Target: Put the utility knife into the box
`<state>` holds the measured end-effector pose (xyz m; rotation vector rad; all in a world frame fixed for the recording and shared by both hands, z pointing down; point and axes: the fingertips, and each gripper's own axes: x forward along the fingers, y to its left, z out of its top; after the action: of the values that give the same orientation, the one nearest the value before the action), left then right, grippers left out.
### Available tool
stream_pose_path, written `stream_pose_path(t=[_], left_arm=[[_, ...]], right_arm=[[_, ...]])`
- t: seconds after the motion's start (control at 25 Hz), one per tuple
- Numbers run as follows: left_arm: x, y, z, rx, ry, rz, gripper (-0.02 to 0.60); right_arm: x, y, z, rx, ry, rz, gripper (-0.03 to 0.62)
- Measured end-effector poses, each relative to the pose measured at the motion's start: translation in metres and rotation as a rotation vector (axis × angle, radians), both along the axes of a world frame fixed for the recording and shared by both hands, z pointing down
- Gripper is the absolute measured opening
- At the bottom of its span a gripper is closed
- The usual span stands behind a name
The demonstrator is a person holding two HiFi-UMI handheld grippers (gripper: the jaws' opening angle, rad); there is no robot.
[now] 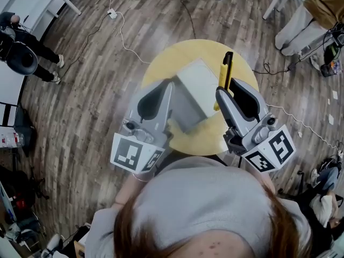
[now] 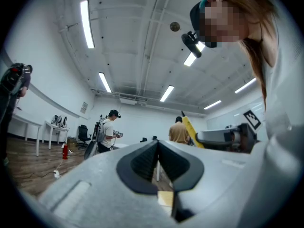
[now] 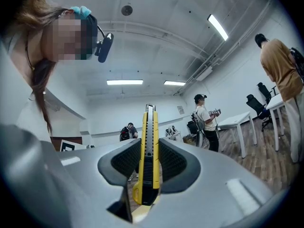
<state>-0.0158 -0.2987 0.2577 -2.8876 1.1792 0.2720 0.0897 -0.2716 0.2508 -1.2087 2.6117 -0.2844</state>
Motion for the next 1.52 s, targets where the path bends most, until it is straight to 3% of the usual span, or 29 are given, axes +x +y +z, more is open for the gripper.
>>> stream_pose_path(t=[0.44,1.0,1.52], left_arm=[[-0.021,-0.013,0.025,-0.063,-0.014,-0.048,0.002],[-0.029,-0.012,0.027,-0.072,-0.016,-0.090,0.002],[-0.035,-0.013,0.029,-0.087,-0.031,-0.116,0.002]], right_arm=[[-0.029,-0.027,0.061,-0.154,0.033,-0.084,0.118],[-0.073,-0.039,0.195,-0.441,0.227,-0.171,0.118],[-0.085,-0.042,0.276,-0.620,0.396,-0.196,0.118]])
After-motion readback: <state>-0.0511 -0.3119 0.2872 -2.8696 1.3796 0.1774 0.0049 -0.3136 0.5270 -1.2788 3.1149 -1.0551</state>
